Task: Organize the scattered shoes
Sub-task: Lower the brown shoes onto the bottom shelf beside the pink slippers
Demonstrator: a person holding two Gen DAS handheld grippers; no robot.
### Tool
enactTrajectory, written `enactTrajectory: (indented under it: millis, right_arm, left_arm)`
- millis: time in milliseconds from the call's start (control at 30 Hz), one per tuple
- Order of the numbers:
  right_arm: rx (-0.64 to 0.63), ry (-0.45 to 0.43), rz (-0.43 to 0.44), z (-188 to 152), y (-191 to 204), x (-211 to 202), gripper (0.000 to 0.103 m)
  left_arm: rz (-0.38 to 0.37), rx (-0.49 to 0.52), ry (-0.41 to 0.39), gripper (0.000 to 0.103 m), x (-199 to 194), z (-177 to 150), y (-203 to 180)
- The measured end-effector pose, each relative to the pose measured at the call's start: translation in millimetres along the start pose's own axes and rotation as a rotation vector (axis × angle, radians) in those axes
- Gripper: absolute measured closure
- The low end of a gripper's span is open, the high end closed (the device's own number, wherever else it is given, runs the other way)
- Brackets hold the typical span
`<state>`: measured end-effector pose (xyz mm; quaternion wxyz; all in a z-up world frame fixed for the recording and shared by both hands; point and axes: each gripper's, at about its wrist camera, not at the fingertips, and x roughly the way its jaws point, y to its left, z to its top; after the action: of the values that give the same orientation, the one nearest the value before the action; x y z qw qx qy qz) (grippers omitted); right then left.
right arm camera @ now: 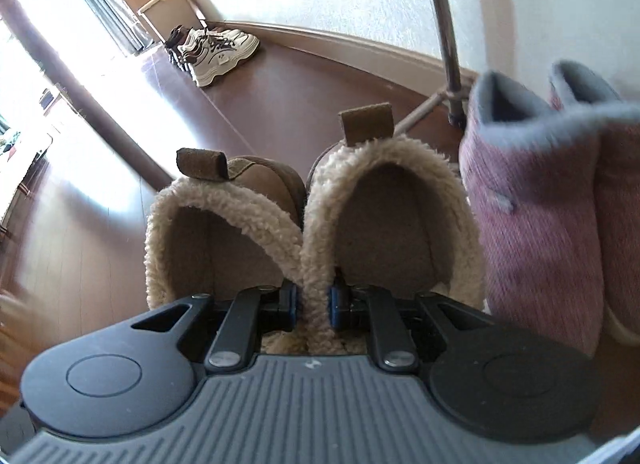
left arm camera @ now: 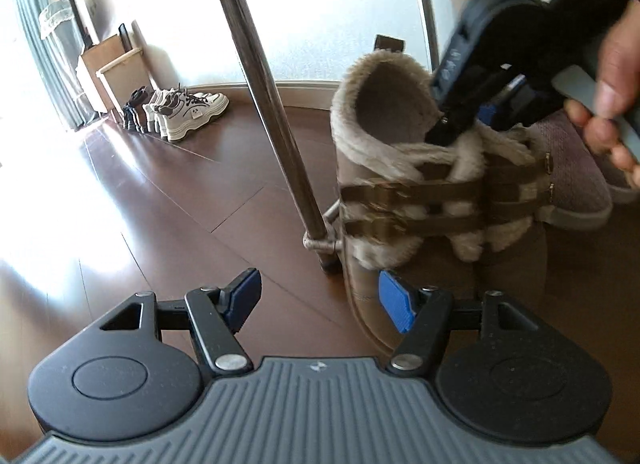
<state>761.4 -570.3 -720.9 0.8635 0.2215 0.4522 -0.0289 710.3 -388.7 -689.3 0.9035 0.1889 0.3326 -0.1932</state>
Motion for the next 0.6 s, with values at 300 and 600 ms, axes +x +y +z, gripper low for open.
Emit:
enactTrajectory:
  millis: [300,600]
  right_arm:
    - [0.000,0.083,-0.109,51,-3,80,0.084]
    - [-0.107,-0.123,0.037,47,-15,54,0.052]
  left_arm:
    - [-0.008,-0.060,0.075,0.035,10,-10,-10]
    - [-0.013,-0.053,0.111,0.035,-3,-25,-8]
